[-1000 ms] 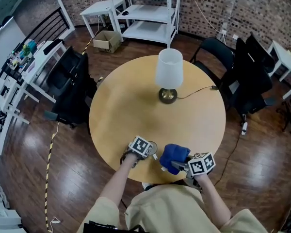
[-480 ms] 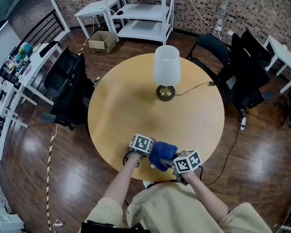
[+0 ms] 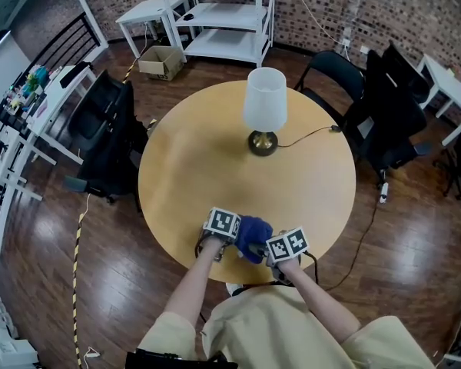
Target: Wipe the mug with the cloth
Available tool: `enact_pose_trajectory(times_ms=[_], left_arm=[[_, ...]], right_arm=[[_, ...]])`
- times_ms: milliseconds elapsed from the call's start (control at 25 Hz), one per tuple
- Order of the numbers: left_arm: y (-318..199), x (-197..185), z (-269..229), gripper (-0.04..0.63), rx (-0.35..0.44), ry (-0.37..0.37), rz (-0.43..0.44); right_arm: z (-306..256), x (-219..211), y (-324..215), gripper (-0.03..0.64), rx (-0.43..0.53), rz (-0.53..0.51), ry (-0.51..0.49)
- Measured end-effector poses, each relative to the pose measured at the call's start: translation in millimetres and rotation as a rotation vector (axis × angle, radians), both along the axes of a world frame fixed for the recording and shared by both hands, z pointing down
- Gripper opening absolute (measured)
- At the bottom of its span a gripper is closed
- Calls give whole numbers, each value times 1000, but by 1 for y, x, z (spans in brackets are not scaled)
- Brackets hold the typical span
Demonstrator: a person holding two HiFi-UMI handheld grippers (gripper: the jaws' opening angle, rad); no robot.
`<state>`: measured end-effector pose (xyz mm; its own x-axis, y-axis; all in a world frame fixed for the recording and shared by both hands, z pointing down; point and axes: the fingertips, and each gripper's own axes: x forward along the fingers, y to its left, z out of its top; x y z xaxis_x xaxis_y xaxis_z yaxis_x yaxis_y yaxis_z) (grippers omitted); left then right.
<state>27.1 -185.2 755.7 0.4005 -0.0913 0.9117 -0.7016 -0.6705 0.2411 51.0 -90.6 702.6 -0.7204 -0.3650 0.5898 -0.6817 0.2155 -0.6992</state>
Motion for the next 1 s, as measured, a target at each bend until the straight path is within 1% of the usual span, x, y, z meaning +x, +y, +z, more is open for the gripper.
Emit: enact_pose_trajectory(times_ms=[80, 120, 240, 520, 760, 1000], left_arm=[[4, 0, 1, 35, -18, 2, 6], [1, 0, 2, 35, -7, 3, 8], [-4, -1, 0, 34, 14, 11, 11], [-7, -2, 1, 31, -6, 35, 24], [-9, -6, 3, 28, -34, 80, 30], [-9, -6, 3, 28, -46, 90, 48]], right_arm=[[7, 10, 4, 60, -33, 34, 3], [12, 14, 7, 60, -52, 42, 11], [30, 20, 14, 60, -96, 40, 44], [59, 22, 9, 60, -161, 43, 84], [73, 18, -3, 58, -173, -17, 130], [81, 13, -9, 60, -160, -81, 137]])
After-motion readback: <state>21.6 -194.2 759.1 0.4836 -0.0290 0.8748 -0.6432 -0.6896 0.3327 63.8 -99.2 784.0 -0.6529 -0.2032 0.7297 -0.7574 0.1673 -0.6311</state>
